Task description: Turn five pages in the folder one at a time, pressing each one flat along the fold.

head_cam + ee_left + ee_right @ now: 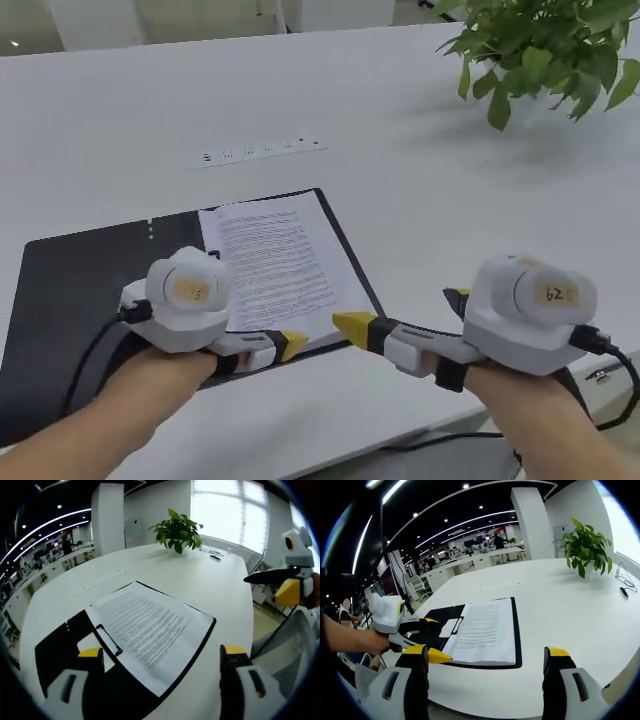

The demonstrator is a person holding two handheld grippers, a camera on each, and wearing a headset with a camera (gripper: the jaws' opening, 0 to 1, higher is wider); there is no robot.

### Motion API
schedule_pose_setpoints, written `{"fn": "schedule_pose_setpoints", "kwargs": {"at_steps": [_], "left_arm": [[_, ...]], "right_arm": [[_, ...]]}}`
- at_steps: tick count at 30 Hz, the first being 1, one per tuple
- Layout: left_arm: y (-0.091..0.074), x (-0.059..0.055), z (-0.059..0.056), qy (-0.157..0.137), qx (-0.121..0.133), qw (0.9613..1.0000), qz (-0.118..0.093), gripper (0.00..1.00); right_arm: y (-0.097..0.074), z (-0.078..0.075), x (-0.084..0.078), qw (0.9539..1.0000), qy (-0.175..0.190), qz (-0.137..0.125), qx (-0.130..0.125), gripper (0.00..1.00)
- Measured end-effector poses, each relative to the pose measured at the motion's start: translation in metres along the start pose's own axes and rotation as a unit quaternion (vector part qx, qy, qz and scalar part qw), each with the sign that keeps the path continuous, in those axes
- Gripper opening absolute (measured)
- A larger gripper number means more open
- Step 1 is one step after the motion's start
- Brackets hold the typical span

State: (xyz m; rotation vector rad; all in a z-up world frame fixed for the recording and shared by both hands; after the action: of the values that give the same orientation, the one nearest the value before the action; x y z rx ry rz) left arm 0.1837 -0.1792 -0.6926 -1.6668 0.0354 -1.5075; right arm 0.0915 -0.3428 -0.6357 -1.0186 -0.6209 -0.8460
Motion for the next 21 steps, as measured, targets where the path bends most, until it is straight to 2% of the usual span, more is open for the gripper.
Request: {"fn": "schedule_pose_setpoints", "kwargs": {"at_steps": [5,7,21], "left_arm": [[0.019,0.005,-0.008,-0.003,-0.010,0.9999,-0.007,0.93],[0.027,0.005,-0.010,-0.002,-0.013,0.9999,-0.003,0.93],[0.066,0.011,-0.026,-0.002,-0.022,0.9997,-0.005,0.86]], "right_arm": [[0.000,0.000,0.000,1.0000,0.000,-0.001,-0.002,0.95],[0.001,0.000,0.000,1.0000,0.000,-0.002,-0.002,0.94],[0.003,-0.003,-0.003,1.0000,0.003,0.000,-0.008,0.94]]}}
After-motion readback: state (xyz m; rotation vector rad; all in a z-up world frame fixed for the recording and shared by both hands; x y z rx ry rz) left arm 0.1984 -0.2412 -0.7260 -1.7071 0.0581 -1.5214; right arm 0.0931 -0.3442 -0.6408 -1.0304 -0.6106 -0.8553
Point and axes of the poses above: the centre of the closed fingertips' face, and the gripper's own axes: y roughly forward along the fingers, z roughly to its left, x roughly out of its top, the point moved 5 cm from there along -y, roughly backward along the fingers, and after that the axes turned 11 degrees about y, right-handed, at the moved point
